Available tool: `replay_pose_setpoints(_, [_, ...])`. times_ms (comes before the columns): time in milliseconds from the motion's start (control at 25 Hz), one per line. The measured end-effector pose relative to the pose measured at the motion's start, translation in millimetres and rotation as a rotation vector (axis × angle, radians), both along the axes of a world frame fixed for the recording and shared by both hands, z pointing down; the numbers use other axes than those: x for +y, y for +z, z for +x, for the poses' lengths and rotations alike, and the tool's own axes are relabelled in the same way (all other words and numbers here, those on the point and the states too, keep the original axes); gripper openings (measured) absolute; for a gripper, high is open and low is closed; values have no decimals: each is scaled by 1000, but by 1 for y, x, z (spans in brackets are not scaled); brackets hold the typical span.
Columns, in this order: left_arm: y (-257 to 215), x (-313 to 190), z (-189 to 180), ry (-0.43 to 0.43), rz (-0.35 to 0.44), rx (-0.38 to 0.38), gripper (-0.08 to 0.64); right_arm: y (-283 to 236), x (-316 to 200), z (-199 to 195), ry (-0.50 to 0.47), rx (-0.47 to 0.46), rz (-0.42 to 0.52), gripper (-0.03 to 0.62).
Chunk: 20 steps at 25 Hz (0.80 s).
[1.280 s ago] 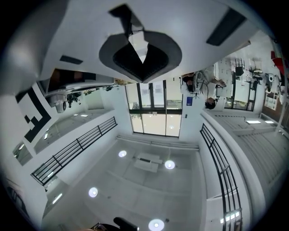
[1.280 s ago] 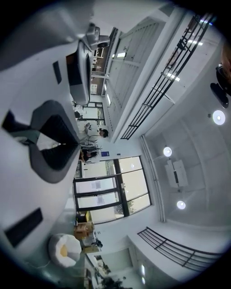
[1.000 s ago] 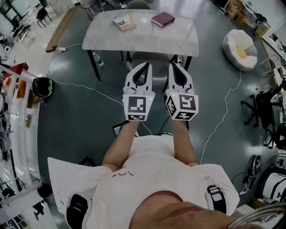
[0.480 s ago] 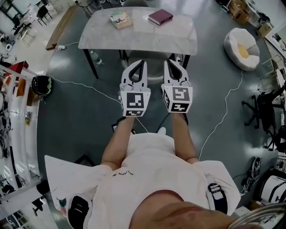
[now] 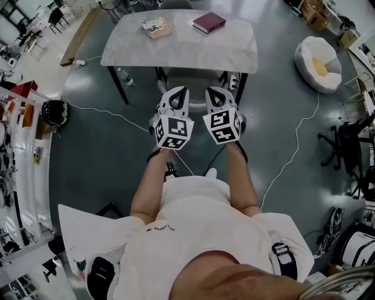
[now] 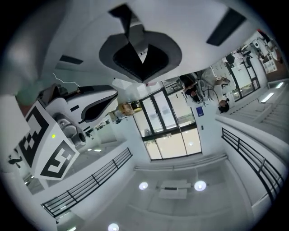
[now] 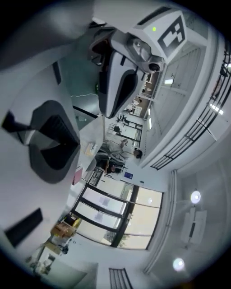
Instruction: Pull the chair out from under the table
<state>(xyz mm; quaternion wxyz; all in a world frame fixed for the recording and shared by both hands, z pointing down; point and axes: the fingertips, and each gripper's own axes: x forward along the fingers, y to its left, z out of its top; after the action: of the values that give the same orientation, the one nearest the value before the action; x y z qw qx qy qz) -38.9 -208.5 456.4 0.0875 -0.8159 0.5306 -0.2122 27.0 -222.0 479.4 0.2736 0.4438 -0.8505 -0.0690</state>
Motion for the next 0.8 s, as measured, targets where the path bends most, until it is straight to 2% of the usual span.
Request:
replay_pose_setpoints(160, [25, -9, 0, 49, -57, -89, 3, 27, -2, -11, -102, 151, -26, 12])
replay_pose_setpoints(360, [51, -19, 0, 128, -105, -248, 5, 62, -3, -12, -220, 370, -39, 12])
replay_pose_setpoints(480, [73, -20, 2, 186, -154, -318, 5, 78, -4, -15, -267, 433, -45, 12])
replay_pose_setpoints(680, [108, -18, 11, 249, -198, -506, 5, 100, -7, -17, -328, 567, -17, 14])
replay_pose_setpoints(800, [125, -21, 12, 286, -232, -559, 5, 113, -11, -21, -365, 619, -17, 14])
